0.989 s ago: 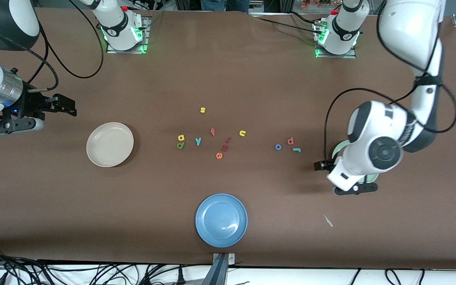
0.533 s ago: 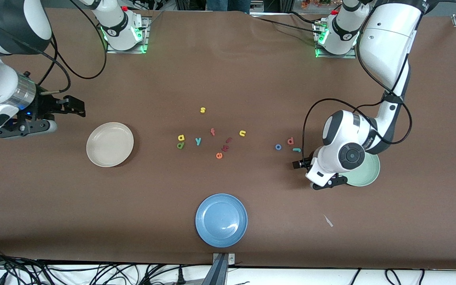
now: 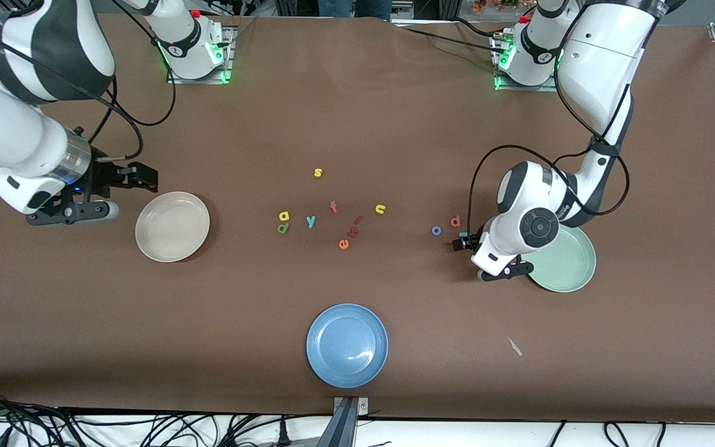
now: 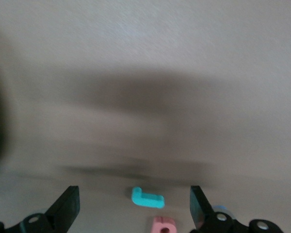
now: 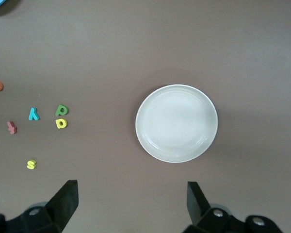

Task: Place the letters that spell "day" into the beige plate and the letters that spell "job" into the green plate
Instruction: 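Reach the left gripper to the cyan letter while the right gripper approaches letters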

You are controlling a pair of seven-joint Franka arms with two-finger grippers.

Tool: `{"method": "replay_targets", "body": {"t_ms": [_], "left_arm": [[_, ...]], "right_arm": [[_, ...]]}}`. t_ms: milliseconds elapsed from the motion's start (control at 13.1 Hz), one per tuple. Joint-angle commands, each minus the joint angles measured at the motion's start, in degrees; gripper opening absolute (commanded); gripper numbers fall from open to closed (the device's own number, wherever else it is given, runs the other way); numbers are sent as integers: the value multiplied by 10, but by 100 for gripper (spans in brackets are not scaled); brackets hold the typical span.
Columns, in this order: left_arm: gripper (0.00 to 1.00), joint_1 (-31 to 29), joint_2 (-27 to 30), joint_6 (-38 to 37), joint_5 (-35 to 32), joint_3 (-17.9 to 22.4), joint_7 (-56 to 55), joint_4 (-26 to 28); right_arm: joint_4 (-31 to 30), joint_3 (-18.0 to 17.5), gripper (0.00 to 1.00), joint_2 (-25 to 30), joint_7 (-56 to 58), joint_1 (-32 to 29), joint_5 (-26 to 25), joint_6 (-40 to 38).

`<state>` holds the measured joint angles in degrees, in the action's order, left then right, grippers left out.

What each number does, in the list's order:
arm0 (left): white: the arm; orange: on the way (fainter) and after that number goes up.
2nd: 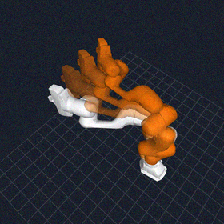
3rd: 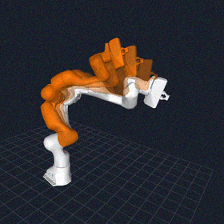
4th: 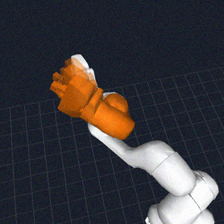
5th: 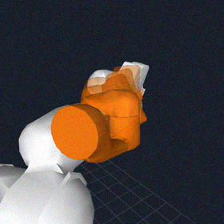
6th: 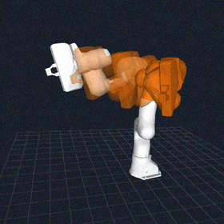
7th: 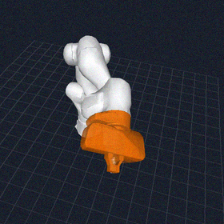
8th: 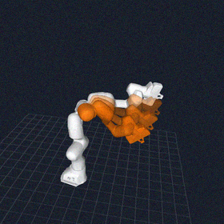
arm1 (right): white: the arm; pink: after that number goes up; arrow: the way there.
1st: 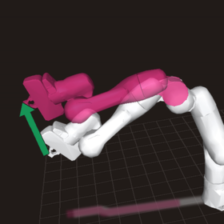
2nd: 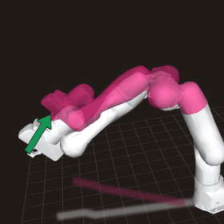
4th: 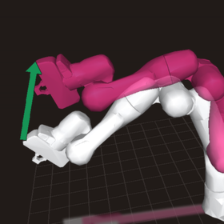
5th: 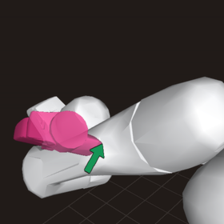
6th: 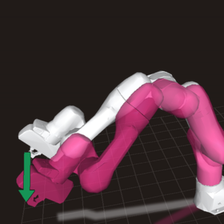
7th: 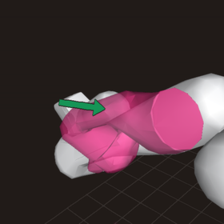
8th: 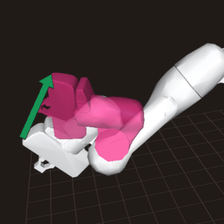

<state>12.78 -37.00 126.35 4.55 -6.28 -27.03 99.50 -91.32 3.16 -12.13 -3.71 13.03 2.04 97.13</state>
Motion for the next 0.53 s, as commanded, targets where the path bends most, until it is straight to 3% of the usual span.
{"method": "replay_targets", "body": {"t_ms": [0,228,457], "left_arm": [[97,-6,33,52,15,-11,31,60],[99,-22,69,214,21,-22,79,177],[99,-28,65,229,20,-31,87,181]], "right_arm": [[14,1,99,-22,-24,16,6,16],[33,0,99,-55,-60,41,6,33],[61,1,99,-97,-67,62,9,45]]}}
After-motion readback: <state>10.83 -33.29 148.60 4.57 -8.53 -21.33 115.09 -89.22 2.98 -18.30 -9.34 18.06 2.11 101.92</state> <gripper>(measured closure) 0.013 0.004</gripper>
